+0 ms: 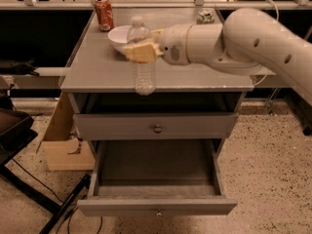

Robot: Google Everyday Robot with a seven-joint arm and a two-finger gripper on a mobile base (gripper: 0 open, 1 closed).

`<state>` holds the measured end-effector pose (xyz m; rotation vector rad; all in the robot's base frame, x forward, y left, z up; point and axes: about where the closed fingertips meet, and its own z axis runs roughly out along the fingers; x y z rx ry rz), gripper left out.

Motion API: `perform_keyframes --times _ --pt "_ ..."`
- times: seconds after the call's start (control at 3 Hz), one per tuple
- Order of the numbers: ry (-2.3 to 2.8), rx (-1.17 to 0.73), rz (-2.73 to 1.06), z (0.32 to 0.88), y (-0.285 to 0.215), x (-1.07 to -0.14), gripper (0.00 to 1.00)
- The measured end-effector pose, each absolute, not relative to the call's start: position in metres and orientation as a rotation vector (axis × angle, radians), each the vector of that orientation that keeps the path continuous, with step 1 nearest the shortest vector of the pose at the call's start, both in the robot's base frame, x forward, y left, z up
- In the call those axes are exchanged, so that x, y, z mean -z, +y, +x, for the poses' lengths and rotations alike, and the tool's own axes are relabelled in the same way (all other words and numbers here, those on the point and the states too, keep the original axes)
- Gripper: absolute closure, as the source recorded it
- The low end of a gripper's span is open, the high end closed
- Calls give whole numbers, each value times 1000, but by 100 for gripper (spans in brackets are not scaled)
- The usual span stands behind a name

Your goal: Pick water bottle from middle drawer and place on counter

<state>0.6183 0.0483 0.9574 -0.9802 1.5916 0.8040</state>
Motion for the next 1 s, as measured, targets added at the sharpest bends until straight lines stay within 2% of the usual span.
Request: perform_keyframes --times 0.33,1.0 --pt "1659 -826 -898 627 33 -953 100" --pt "1641 -785 -920 637 38 -969 100"
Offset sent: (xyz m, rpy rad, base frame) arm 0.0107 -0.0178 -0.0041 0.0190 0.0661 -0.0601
